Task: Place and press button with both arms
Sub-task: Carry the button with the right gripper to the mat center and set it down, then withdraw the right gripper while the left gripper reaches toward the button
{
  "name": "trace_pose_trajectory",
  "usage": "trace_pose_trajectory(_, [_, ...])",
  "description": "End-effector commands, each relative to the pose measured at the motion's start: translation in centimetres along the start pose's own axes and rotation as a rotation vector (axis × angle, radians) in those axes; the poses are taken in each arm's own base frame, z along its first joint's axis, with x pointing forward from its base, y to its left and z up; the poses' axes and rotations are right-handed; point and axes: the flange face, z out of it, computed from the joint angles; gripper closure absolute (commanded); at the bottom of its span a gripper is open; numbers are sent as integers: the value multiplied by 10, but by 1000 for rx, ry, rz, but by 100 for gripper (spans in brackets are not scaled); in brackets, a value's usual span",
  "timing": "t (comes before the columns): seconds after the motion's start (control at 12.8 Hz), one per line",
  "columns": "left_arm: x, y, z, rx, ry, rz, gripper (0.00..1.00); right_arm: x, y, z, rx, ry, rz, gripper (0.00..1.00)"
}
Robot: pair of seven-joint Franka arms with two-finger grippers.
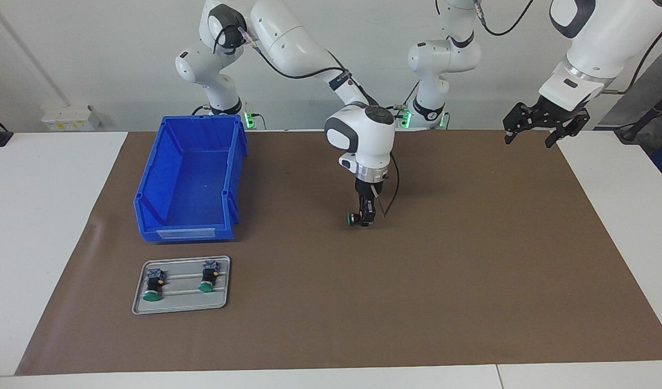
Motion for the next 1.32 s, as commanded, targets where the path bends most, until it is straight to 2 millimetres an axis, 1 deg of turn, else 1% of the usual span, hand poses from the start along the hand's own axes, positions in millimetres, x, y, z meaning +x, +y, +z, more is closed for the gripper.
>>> trace_pose_trajectory(0.0, [-9,-1,0,16,-6,-10,0,38,-28,-53,44,-23,-128,0])
trace_pose_trajectory(0.08, [-10,1,0,16,-11,-7,0,59,-42,-72,57,-32,-144,0])
trace_pose_trajectory(0.16, [-8,7,-1,17,-2,6,0,76,-51,-93,68,-37,-165,0])
trace_pose_trajectory(0.23, [-5,11,0,19,7,24,0,96,-60,-107,62,-25,-202,0])
trace_pose_trajectory(0.31, [-1,15,4,20,31,37,0,114,-65,-121,45,-10,-251,0])
trace_pose_trajectory(0.39, [5,35,9,26,70,90,0,135,-70,-132,33,-8,-298,0])
trace_pose_trajectory(0.47, [4,60,19,31,89,164,0,158,-78,-141,22,-12,-355,0])
trace_pose_trajectory(0.55, [2,80,28,37,108,256,0,180,-86,-146,12,-15,-417,0])
trace_pose_trajectory(0.62, [1,90,36,34,108,362,0,205,-96,-154,17,-26,-475,0])
trace_pose_trajectory(0.7, [1,102,37,2,125,460,0,234,-103,-159,11,-50,-545,0])
trace_pose_trajectory(0.78, [0,114,41,-24,138,556,0,267,-108,-168,0,-64,-630,0])
trace_pose_trajectory(0.86, [0,130,45,-27,156,665,0,298,-111,-178,-13,-79,-720,0])
trace_pose_trajectory(1.01, [-8,166,63,-16,165,881,0,363,-113,-193,-46,-102,-878,0])
trace_pose_trajectory(1.09, [-10,181,70,-14,166,948,0,388,-112,-200,-58,-106,-962,0])
trace_pose_trajectory(1.17, [-8,198,77,-52,191,971,0,417,-110,-208,-69,-109,-1023,0])
trace_pose_trajectory(1.25, [-8,215,90,-53,222,1008,0,442,-106,-221,-77,-114,-1068,0])
